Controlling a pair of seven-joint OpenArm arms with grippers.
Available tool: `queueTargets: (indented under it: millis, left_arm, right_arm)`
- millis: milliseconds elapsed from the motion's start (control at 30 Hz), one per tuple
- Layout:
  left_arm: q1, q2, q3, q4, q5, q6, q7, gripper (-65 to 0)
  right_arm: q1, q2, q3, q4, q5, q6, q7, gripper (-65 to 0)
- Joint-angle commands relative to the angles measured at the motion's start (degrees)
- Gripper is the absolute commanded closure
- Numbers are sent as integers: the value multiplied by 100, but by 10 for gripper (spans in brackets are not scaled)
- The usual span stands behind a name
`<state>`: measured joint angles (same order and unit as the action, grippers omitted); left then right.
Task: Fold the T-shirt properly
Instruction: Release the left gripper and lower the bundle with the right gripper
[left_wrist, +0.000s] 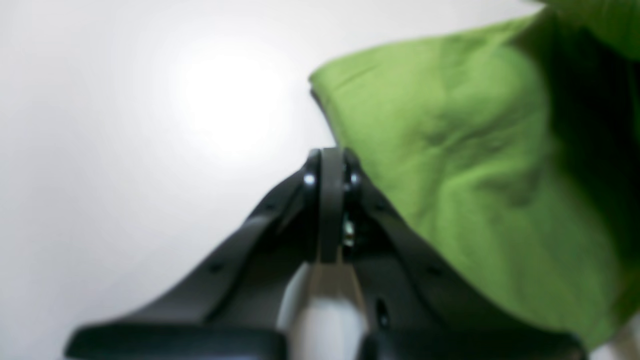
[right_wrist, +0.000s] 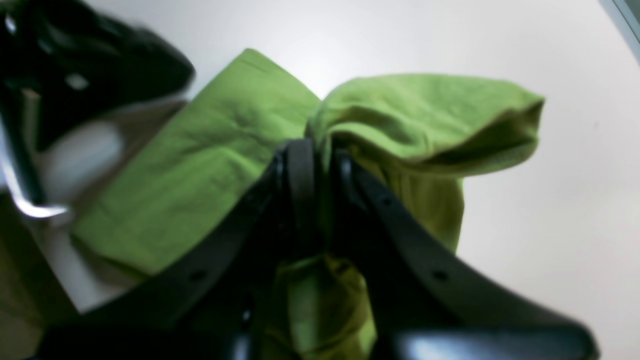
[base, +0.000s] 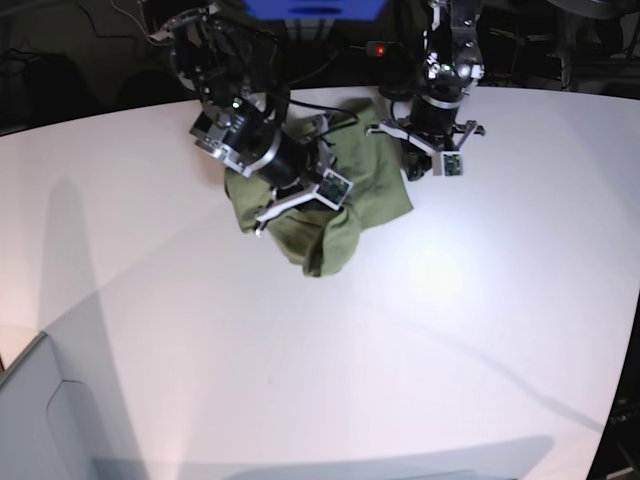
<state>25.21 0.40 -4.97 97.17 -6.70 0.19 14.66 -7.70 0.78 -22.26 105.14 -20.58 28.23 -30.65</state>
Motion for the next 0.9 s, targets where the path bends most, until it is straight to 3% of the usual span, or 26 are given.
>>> queueTargets:
  millis: [0, 233, 867]
  left_arm:
    - [-38, 34, -8, 29, -20, 3, -142, 0]
    - [-196, 52, 1, -138, -20, -5, -142, 0]
    - [-214, 34, 1, -165, -20, -14, -142, 0]
  right_arm:
    - [45, -38, -82, 110, 93, -14, 151, 0]
    - [45, -64, -398, -57, 93, -14, 151, 0]
    - [362, -372, -398, -549, 93, -14, 142, -6]
